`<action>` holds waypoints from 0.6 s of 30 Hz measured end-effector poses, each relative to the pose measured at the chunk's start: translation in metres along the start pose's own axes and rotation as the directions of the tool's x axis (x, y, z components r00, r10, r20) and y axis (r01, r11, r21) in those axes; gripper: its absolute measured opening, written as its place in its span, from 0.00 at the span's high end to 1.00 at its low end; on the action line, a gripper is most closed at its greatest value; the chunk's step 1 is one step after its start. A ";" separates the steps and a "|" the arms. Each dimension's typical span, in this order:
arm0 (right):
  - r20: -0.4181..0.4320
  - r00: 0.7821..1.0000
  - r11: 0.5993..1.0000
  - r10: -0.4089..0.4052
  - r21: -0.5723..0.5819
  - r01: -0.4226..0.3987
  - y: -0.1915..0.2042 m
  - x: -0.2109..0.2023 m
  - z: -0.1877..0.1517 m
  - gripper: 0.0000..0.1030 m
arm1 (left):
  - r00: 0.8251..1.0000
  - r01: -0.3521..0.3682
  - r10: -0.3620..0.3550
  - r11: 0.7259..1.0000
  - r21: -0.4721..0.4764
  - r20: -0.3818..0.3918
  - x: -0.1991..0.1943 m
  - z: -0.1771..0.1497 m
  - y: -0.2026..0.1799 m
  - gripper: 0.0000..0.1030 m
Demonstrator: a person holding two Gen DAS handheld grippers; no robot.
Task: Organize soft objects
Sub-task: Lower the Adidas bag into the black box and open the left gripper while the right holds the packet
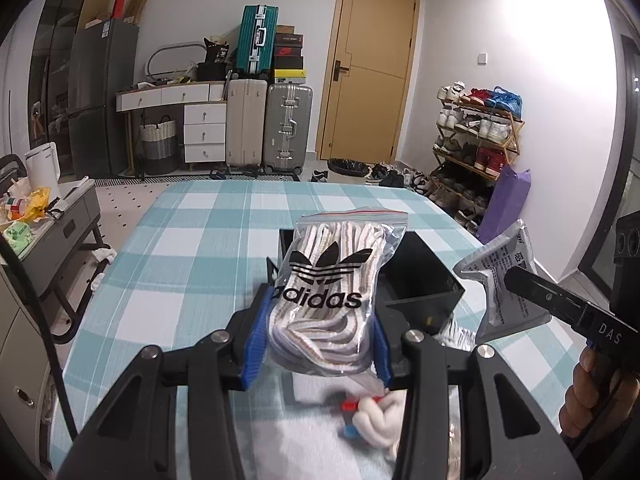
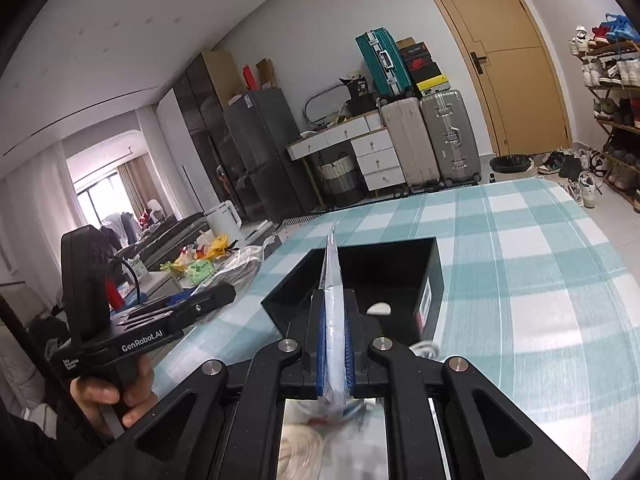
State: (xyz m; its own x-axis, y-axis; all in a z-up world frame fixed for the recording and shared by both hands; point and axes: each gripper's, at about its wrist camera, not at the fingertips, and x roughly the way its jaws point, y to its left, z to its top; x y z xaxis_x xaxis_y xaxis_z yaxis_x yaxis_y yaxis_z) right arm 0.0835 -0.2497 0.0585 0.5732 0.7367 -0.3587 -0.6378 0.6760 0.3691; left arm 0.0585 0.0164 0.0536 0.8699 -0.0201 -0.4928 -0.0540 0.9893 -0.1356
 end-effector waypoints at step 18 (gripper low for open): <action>-0.009 1.000 0.999 -0.013 0.041 0.013 -0.020 0.052 0.031 0.93 | 0.999 -0.033 0.034 0.999 0.013 -0.018 0.044 0.017 -0.009 0.59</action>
State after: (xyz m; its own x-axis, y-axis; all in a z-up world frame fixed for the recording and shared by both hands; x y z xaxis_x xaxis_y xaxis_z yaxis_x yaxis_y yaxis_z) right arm 0.1418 -0.2240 0.0588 0.5765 0.7278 -0.3715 -0.6087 0.6858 0.3990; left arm 0.1057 0.0095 0.0481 0.8589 0.0107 -0.5120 -0.0769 0.9911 -0.1082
